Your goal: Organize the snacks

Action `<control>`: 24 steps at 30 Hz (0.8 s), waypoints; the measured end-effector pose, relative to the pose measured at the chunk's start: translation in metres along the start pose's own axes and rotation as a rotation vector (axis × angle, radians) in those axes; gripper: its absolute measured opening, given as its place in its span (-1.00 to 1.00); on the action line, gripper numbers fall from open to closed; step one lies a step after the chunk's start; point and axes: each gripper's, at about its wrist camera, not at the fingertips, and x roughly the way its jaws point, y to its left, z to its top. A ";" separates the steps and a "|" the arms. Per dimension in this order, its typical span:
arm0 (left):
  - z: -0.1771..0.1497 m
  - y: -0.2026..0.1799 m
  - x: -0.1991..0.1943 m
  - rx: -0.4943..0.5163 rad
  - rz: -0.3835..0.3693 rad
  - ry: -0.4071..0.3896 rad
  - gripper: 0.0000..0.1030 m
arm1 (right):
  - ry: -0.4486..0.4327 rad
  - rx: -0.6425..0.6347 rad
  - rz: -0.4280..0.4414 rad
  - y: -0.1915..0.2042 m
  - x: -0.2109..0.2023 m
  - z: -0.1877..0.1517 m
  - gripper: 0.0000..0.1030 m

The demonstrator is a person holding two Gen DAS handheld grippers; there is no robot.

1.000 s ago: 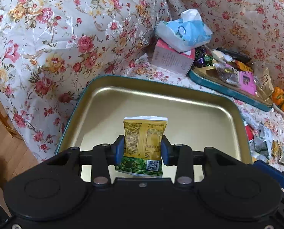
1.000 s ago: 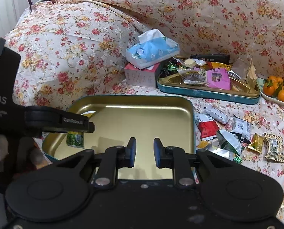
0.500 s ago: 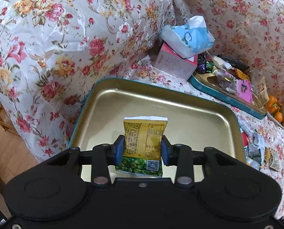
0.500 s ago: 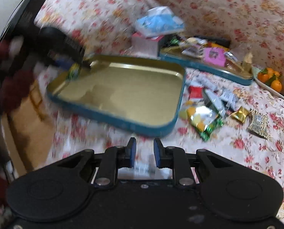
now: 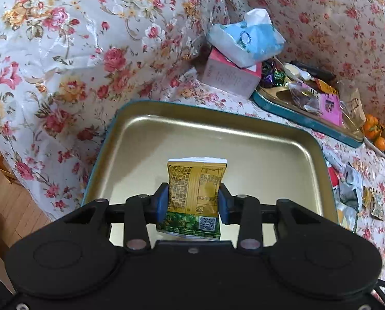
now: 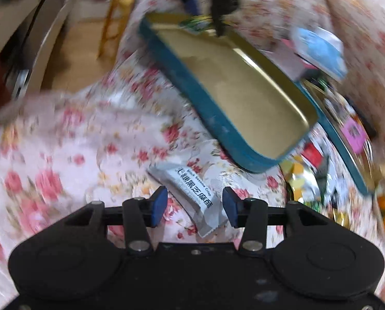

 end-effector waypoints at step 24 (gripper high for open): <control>-0.037 -0.035 -0.035 0.073 0.005 -0.023 -0.10 | -0.160 0.911 0.238 -0.060 -0.039 -0.041 -0.56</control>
